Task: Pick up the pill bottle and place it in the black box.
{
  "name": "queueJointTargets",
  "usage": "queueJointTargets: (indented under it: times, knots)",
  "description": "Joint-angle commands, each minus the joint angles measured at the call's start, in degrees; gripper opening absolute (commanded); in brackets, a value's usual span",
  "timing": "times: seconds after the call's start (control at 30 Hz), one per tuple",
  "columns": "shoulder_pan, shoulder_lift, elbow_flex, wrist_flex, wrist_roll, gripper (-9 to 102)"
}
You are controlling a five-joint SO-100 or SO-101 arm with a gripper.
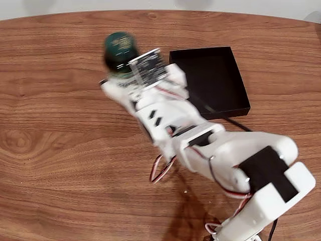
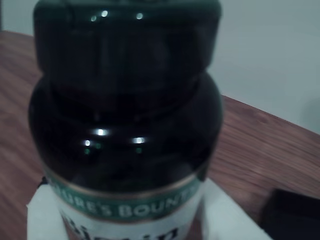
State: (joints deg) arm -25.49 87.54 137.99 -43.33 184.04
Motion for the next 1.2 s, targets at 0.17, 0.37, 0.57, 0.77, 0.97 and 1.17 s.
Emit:
queueJointTargets:
  times: [0.17,0.37,0.57,0.77,0.97,1.17]
  knots:
    - [12.0,3.3,-7.5,-2.4,-2.8,4]
    - [16.3,-0.1,-8.5,-5.9,-5.4,3]
    - [19.6,-1.9,-9.9,-5.9,-6.9,3]
    - [22.1,-4.3,-9.8,-6.6,-5.2,3]
    - [24.6,-7.6,-10.5,-7.4,-4.7,2]
    - [26.3,-13.0,-12.4,-9.3,-4.1,2]
